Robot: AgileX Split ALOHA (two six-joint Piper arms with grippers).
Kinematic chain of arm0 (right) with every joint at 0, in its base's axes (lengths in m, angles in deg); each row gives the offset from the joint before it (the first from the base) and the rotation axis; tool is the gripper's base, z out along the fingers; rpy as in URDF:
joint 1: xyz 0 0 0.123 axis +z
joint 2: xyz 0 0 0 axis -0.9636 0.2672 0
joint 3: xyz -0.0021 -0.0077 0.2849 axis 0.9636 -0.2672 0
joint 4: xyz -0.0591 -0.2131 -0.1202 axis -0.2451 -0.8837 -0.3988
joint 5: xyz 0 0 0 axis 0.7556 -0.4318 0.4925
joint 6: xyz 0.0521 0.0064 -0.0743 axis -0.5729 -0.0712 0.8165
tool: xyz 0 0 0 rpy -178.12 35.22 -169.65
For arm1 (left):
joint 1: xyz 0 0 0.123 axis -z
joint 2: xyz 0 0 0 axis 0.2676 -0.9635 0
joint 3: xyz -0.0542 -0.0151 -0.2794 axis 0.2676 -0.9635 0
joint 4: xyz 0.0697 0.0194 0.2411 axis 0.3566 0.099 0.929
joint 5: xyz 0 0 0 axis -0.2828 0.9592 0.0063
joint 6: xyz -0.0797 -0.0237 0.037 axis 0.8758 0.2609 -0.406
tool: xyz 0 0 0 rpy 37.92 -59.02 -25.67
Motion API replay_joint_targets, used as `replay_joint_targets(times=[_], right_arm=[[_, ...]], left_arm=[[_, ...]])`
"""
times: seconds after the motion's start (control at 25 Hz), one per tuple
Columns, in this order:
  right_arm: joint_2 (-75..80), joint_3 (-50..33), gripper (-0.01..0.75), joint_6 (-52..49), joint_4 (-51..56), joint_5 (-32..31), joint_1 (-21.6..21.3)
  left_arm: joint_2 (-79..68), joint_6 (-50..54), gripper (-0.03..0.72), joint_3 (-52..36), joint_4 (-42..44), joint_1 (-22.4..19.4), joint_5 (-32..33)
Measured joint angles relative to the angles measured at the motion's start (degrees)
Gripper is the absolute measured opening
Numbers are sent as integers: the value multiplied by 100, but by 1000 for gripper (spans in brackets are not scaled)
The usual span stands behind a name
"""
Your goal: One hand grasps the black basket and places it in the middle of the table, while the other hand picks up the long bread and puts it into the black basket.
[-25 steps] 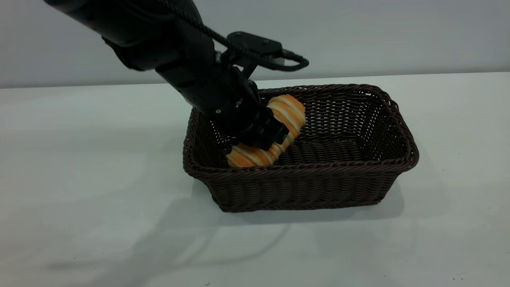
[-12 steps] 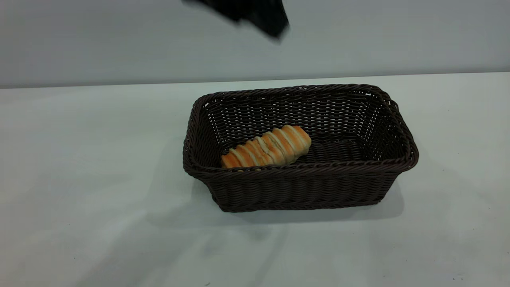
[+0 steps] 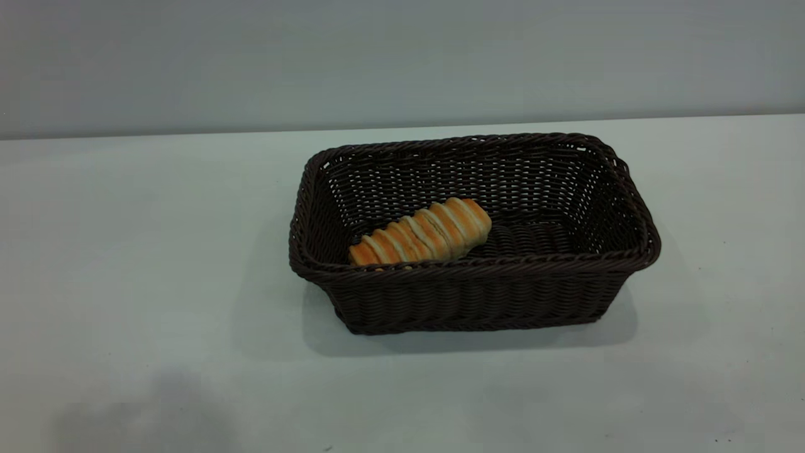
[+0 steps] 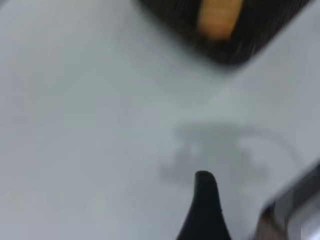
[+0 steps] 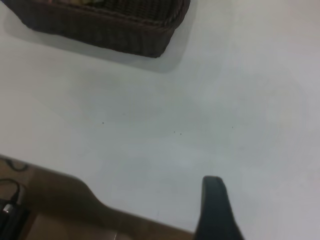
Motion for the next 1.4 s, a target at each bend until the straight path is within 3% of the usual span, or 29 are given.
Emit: replay_joint_targets(times=[0.52, 0.76, 1.0, 1.4], right_arm=[[-135, 0, 534, 0, 0, 0, 0], [-340, 0, 533, 0, 0, -6, 0], [-347, 0, 533, 0, 0, -10, 0], [-371, 0, 533, 0, 8, -10, -15]], left_arm=[[3909, 1396, 604, -3218, 113, 0, -7], [4717, 1615, 593, -4232, -89, 0, -70], [4795, 1068, 593, -4386, -477, 0, -278], [4820, 1004, 593, -4386, -518, 0, -307]])
